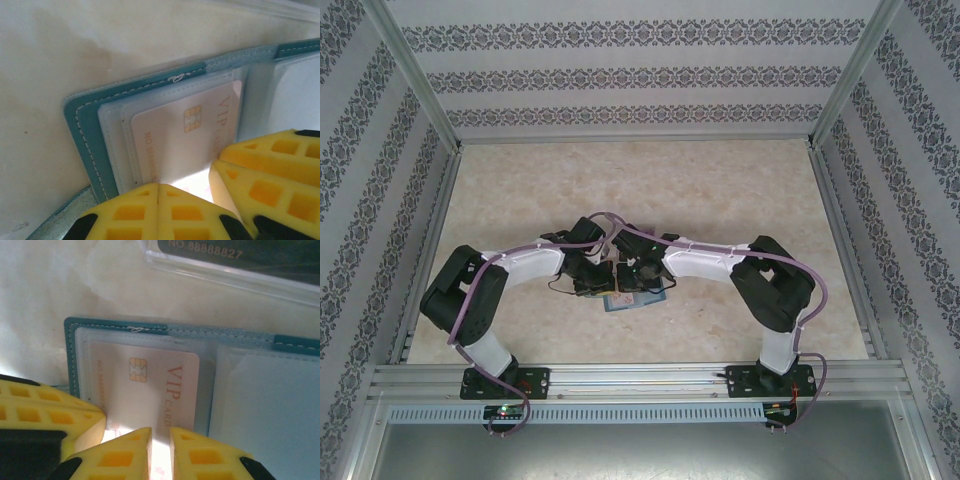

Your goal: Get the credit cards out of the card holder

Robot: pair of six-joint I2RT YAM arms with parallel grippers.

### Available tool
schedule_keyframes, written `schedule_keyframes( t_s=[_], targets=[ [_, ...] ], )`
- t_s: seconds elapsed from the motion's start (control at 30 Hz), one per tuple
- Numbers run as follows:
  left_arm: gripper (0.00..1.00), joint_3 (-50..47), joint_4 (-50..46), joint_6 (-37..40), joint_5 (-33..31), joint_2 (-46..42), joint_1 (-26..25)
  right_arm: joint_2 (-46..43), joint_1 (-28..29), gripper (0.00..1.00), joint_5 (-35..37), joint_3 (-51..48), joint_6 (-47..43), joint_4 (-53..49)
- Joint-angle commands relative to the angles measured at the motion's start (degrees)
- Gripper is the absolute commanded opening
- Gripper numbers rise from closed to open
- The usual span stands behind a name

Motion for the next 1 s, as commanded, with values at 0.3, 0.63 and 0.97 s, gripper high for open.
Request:
schedule_keyframes(
  t_s=[0.3,0.63,0.97],
  targets=[
    [0.0,0.2,-2.6,2.0,-3.2,0.5,-0.7,1.0,-0.6,0.28,3.6,0.3,-2.0,-4.0],
    [0.01,0.4,-3.5,2.1,-3.3,-0.7,-0.7,0.3,-0.6,0.32,4.4,0.2,-2.5,-5.1],
    [0.01,1.5,-4.6,2.1,-3.2,-1.6,-0.8,-3.0,-0.6,0.35,5.1,0.7,-2.8,-5.9]
  ],
)
